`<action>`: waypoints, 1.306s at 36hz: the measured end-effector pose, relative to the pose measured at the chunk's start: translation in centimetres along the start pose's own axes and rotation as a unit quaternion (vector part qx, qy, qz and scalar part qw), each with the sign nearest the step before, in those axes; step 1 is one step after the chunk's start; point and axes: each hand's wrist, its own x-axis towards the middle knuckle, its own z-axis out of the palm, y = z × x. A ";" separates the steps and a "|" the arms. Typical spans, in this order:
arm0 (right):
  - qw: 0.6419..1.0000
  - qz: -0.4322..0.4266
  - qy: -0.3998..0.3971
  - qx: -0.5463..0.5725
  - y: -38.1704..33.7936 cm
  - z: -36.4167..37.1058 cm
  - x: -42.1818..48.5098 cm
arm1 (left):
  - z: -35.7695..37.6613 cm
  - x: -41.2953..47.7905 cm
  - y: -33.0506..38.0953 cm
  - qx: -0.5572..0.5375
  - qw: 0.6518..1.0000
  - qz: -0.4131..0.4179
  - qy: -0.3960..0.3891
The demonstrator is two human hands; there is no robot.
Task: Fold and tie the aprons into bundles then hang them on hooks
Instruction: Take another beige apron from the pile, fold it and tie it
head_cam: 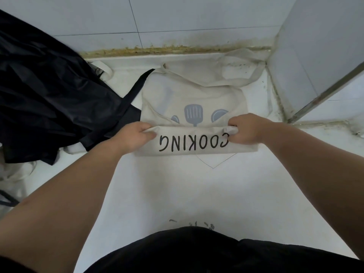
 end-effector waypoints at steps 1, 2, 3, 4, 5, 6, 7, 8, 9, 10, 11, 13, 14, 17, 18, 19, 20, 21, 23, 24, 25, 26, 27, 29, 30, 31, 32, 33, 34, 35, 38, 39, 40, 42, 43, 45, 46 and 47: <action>1.000 0.002 -0.001 -0.001 0.2 -0.1 0.1 | 0.1 0.1 -0.1 -0.013 1.000 -0.009 0.002; 1.000 0.006 -0.003 -0.002 0.5 -0.1 0.2 | 0.2 0.3 -0.3 -0.018 1.000 -0.011 0.005; 1.000 0.012 -0.003 -0.003 0.7 -0.1 0.3 | 0.4 0.5 -0.4 -0.019 1.000 -0.010 0.010; 1.000 0.020 -0.002 0.003 1.0 0.0 0.3 | 0.5 0.7 -0.5 -0.016 1.000 -0.007 0.018; 0.999 0.032 0.001 0.015 1.3 0.0 0.4 | 0.6 0.8 -0.6 -0.010 1.000 -0.008 0.026; 0.998 0.046 0.006 0.033 1.6 0.2 0.4 | 0.7 0.9 -0.6 -0.001 0.999 -0.010 0.034; 0.997 0.061 0.013 0.051 1.7 0.2 0.4 | 0.7 1.0 -0.7 0.007 0.999 -0.013 0.042; 0.995 0.074 0.023 0.069 1.9 0.4 0.4 | 0.8 1.1 -0.9 0.010 0.999 -0.016 0.049; 0.992 0.086 0.034 0.086 2.0 0.5 0.3 | 0.8 1.2 -1.0 0.012 0.998 -0.018 0.055; 0.989 0.098 0.045 0.101 2.1 0.7 0.3 | 0.8 1.2 -1.1 0.015 0.998 -0.020 0.060; 0.986 0.108 0.056 0.115 2.1 0.9 0.2 | 0.9 1.4 -1.2 0.021 0.997 -0.023 0.069; 0.979 0.131 0.078 0.138 1.9 1.4 0.1 | 1.1 1.6 -1.4 0.041 0.994 -0.038 0.098; 0.974 0.143 0.089 0.149 1.9 1.6 0.0 | 1.2 1.7 -1.5 0.049 0.991 -0.049 0.114; 0.960 0.177 0.123 0.177 1.8 2.3 0.0 | 1.9 1.6 -1.8 0.062 0.983 -0.076 0.152; 0.955 0.189 0.135 0.186 1.8 2.6 0.0 | 2.1 1.5 -1.7 0.059 0.981 -0.086 0.161; 0.951 0.200 0.147 0.186 1.7 2.8 0.0 | 2.6 1.2 -1.5 0.054 0.979 -0.096 0.172; 0.950 0.209 0.155 0.171 1.5 3.1 -0.1 | 3.0 0.9 -1.1 0.055 0.975 -0.106 0.189; 0.954 0.216 0.159 0.137 1.2 3.3 -0.2 | 3.5 0.5 -0.7 0.069 0.968 -0.111 0.213; 0.963 0.212 0.165 0.021 0.3 3.8 -0.1 | 4.6 -0.2 0.5 0.141 0.948 -0.097 0.268; 0.966 0.186 0.176 -0.038 -0.3 4.1 0.0 | 5.2 -0.5 1.2 0.185 0.939 -0.060 0.285; 0.969 0.140 0.187 -0.078 -1.1 4.4 0.2 | 5.9 -0.6 1.9 0.219 0.934 0.001 0.282; 0.974 0.081 0.188 -0.093 -2.0 4.8 0.4 | 6.6 -0.7 2.7 0.238 0.936 0.077 0.250; 0.982 0.027 0.171 -0.080 -2.9 5.2 0.5 | 7.4 -0.6 3.3 0.247 0.937 0.152 0.197; 0.994 -0.027 0.098 -0.043 -4.4 6.1 0.6 | 9.0 -0.6 4.0 0.261 0.937 0.222 0.073; 0.996 -0.033 0.070 -0.048 -4.6 6.5 0.7 | 9.5 -0.5 3.9 0.270 0.940 0.209 0.024; 0.996 -0.035 0.060 -0.061 -4.4 6.8 0.8 | 9.7 -0.3 3.5 0.283 0.942 0.179 -0.003; 0.995 -0.033 0.061 -0.067 -3.9 7.1 0.9 | 9.6 -0.3 3.0 0.295 0.944 0.149 -0.004; 0.995 -0.025 0.068 -0.066 -3.3 7.1 0.9 | 9.3 -0.1 2.3 0.306 0.943 0.127 0.011; 0.995 -0.014 0.072 -0.062 -2.7 7.1 0.9 | 8.9 0.0 1.6 0.316 0.942 0.112 0.025; 0.995 -0.005 0.074 -0.059 -2.2 7.0 0.8 | 8.4 0.0 0.9 0.324 0.940 0.101 0.034; 0.996 -0.012 0.072 -0.058 -1.3 6.8 0.5 | 7.3 -0.1 -0.1 0.322 0.942 0.089 0.035; 0.996 -0.015 0.067 -0.054 -1.2 6.7 0.4 | 7.0 -0.1 -0.1 0.316 0.944 0.091 0.029; 0.997 -0.018 0.063 -0.051 -1.2 6.6 0.4 | 6.8 -0.1 -0.1 0.309 0.946 0.093 0.023; 0.997 -0.024 0.059 -0.046 -1.0 6.5 0.5 | 6.3 -0.1 -0.1 0.295 0.951 0.094 0.009; 0.997 -0.028 0.060 -0.042 -1.0 6.6 0.5 | 6.1 -0.1 -0.2 0.290 0.952 0.094 0.002; 0.997 -0.030 0.065 -0.042 -1.2 6.9 0.0 | 5.9 -0.7 -0.2 0.286 0.953 0.096 -0.008; 0.996 -0.030 0.071 -0.046 -1.3 7.1 -0.4 | 6.0 -1.1 -0.2 0.282 0.954 0.097 -0.011; 0.995 -0.032 0.077 -0.051 -1.4 7.1 -0.8 | 6.1 -1.6 -0.2 0.275 0.957 0.097 -0.012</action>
